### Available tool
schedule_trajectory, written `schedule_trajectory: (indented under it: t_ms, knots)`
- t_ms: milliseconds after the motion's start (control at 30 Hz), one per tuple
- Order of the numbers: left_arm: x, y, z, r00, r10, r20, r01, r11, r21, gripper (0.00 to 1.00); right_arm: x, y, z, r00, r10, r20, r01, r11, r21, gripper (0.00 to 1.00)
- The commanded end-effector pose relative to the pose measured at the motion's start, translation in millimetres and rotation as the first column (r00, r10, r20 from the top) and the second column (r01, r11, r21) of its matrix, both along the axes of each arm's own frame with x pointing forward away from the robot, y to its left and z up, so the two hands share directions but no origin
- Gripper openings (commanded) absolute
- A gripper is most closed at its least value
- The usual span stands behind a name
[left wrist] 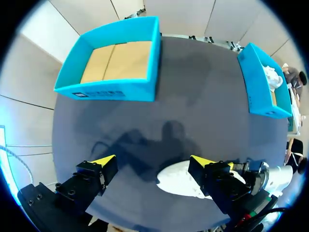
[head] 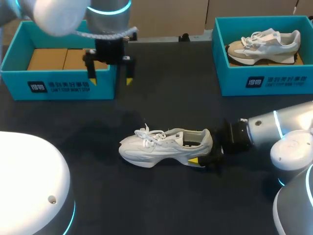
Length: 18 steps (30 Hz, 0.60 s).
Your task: Take the shoe out of the shoebox, open the shoe tongue, remove and reinsert the insole, then place the shoe into the shoebox
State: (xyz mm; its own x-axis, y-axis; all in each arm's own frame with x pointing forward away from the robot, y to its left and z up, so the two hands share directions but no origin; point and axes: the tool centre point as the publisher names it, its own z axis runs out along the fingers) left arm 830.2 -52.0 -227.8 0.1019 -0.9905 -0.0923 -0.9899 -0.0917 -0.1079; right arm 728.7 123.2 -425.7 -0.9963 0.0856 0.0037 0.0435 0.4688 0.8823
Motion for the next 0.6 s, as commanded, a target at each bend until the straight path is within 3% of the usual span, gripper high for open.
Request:
schedule_trajectory:
  t_ms: [33, 433, 600]
  knots:
    - [-12.6, -19, -4, 1.000, 0.000, 0.004, 0.000, 1.000, 0.007, 1.00, -0.2, 5, -3, 1.000, -0.002, 0.000, 0.002, 1.000, -0.006, 0.00]
    - [-57.9, -63, -9, 1.000, -0.028, 0.001, 0.028, 1.000, -0.002, 1.00, -0.2, 5, -3, 1.000, -0.002, 0.000, 0.002, 1.000, -0.006, 0.00]
    - [-69.5, -70, -13, 1.000, -0.011, 0.004, 0.011, 1.000, 0.016, 1.00, -0.2, 5, -3, 1.000, -0.002, 0.000, 0.002, 1.000, -0.006, 0.00]
